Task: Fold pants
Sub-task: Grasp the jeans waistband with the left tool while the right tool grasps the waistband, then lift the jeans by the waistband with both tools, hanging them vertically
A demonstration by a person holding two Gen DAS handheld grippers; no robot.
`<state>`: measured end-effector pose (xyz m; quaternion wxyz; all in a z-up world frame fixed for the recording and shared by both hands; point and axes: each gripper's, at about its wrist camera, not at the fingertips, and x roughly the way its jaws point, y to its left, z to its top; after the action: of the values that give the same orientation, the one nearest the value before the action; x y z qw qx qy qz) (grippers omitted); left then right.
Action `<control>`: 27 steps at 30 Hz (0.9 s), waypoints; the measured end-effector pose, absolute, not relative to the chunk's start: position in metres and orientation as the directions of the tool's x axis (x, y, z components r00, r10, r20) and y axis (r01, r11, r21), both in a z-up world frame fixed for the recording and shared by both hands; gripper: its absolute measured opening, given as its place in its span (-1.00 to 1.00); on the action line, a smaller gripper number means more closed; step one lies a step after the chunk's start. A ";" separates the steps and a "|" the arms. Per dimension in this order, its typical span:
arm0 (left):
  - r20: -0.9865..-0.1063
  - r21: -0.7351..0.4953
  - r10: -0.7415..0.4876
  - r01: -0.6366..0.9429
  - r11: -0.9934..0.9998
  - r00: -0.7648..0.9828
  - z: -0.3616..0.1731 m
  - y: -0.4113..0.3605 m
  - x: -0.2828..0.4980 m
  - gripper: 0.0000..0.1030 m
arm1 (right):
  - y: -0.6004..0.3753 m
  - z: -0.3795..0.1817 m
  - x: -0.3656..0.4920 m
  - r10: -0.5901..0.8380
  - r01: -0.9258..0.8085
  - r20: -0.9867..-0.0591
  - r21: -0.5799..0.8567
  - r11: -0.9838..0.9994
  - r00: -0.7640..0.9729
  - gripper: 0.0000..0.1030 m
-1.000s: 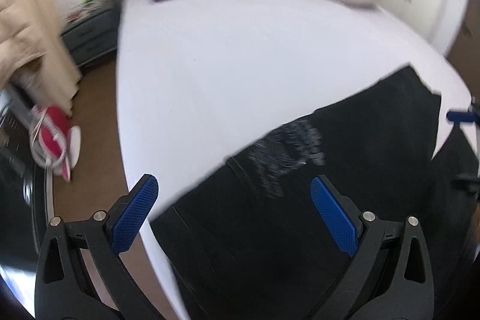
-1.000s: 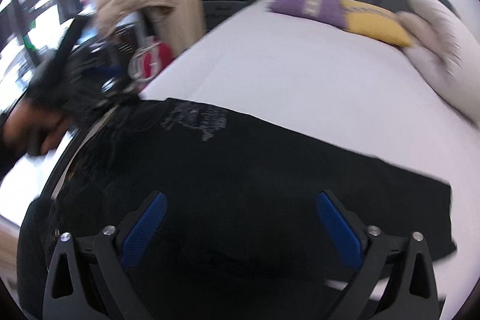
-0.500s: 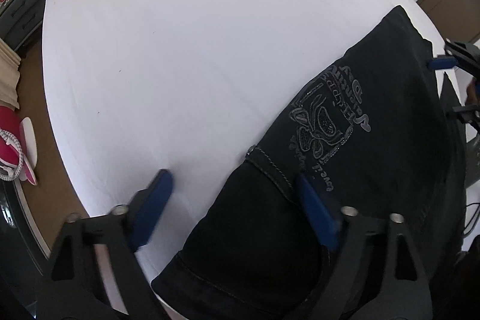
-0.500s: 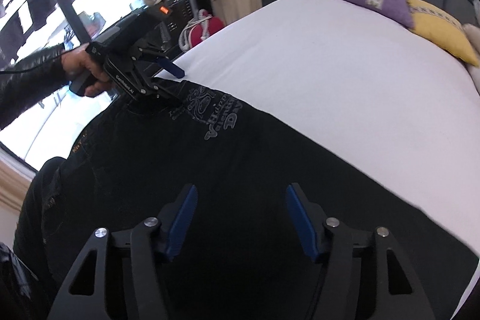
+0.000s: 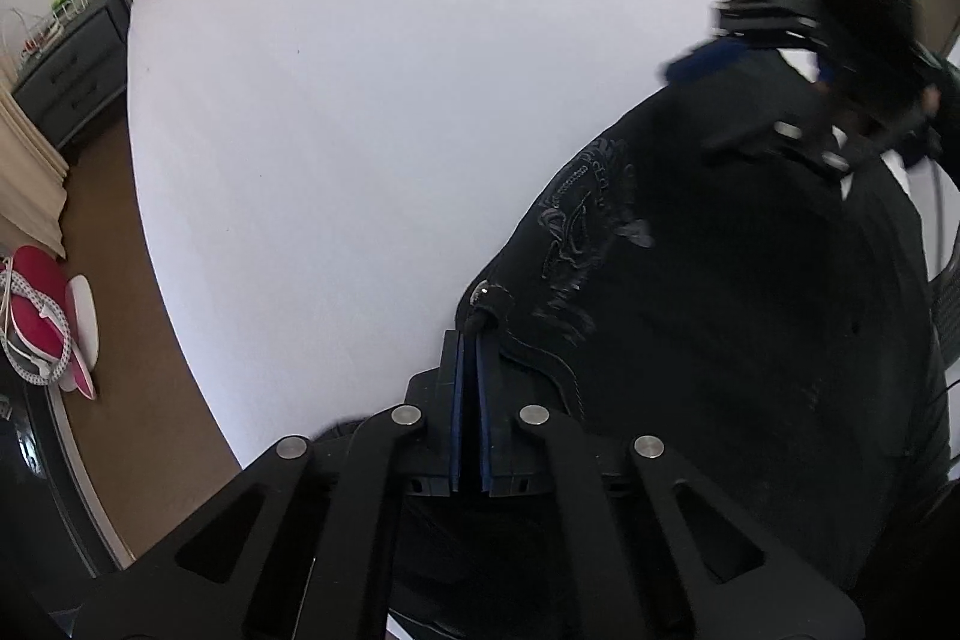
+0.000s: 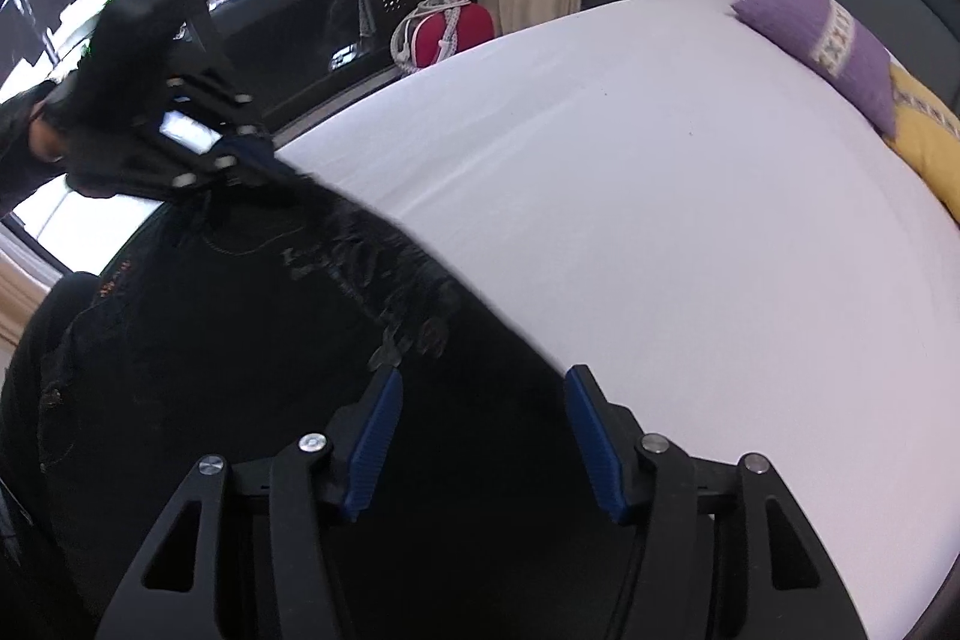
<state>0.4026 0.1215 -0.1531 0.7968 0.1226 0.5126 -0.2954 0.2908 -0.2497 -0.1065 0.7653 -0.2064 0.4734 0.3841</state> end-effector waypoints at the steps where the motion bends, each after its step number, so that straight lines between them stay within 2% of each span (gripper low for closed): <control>1: -0.885 -0.103 -0.347 0.596 0.797 0.311 -0.153 0.122 0.401 -0.96 | -0.246 -0.109 0.296 0.383 -0.788 -0.890 0.046 0.613 0.246 0.17; 3: -0.870 -0.091 -0.353 0.590 0.802 0.345 -0.152 0.124 0.400 -0.97 | -0.242 -0.120 0.308 0.346 -0.787 -0.909 0.033 0.616 0.232 0.16; 5: -0.855 -0.087 -0.362 0.586 0.806 0.371 -0.149 0.124 0.394 -0.97 | -0.236 -0.128 0.315 0.320 -0.796 -0.923 0.028 0.605 0.211 0.08; 7: -0.845 -0.079 -0.367 0.587 0.805 0.389 -0.141 0.123 0.392 -0.97 | -0.232 -0.133 0.317 0.305 -0.808 -0.932 0.022 0.589 0.197 -0.11; 9: -0.843 -0.074 -0.368 0.594 0.801 0.392 -0.139 0.125 0.382 -0.97 | -0.230 -0.138 0.321 0.286 -0.814 -0.940 0.015 0.580 0.186 -0.15; 11: -0.840 -0.074 -0.370 0.593 0.802 0.396 -0.150 0.120 0.353 -0.97 | -0.230 -0.142 0.327 0.292 -0.810 -0.942 0.039 0.586 0.167 -0.33; 13: -0.837 -0.083 -0.374 0.584 0.808 0.399 -0.151 0.120 0.351 -0.97 | -0.227 -0.142 0.328 0.306 -0.811 -0.940 0.058 0.583 0.153 -0.74; 15: -0.835 -0.089 -0.376 0.576 0.813 0.401 -0.142 0.116 0.352 -0.97 | -0.224 -0.138 0.322 0.311 -0.815 -0.936 0.050 0.578 0.164 -0.84; 27: -0.799 -0.165 -0.442 0.560 0.812 0.407 -0.106 0.110 0.275 -0.97 | -0.229 -0.106 0.266 0.481 -0.682 -0.839 0.196 0.705 0.256 -0.88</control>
<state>0.2753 0.1101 -0.1055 0.8363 0.0644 0.4548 -0.2995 0.2664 -0.2292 -0.1063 0.7857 -0.1034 0.4850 0.3699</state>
